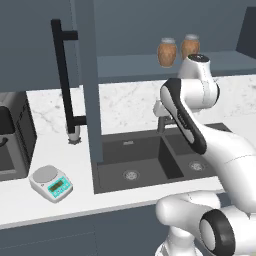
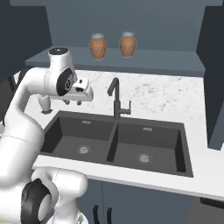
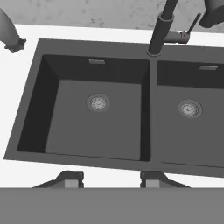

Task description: Pick the honey bottle and place it on the digital scale for weighing, and close the cabinet.

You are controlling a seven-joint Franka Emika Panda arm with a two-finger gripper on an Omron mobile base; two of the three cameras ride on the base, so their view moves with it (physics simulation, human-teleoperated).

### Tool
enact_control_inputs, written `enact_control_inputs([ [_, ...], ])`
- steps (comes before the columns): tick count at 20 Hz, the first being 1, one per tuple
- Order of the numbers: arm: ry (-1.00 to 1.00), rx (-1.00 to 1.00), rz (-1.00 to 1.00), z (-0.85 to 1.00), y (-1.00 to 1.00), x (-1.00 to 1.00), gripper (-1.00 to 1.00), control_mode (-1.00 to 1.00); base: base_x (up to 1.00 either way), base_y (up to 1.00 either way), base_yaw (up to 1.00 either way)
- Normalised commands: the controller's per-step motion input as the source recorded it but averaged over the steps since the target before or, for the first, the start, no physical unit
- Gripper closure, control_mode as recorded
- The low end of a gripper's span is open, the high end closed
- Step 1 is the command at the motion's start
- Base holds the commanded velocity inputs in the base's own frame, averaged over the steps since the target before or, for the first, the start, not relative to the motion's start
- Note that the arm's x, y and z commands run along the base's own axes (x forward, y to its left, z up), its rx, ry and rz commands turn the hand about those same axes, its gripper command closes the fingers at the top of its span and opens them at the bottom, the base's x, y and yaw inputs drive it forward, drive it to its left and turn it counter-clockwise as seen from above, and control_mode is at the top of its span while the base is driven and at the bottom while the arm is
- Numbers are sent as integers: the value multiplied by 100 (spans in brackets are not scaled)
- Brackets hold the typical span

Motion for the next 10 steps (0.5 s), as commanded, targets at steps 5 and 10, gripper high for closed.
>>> enact_control_inputs([
  [5, -15, -1, 6, 0, 0, -82, -100, -100, 0, 0, 0],
  [10, -62, 0, 0, 53, 0, -73, -100, -100, 0, 0, 0],
])
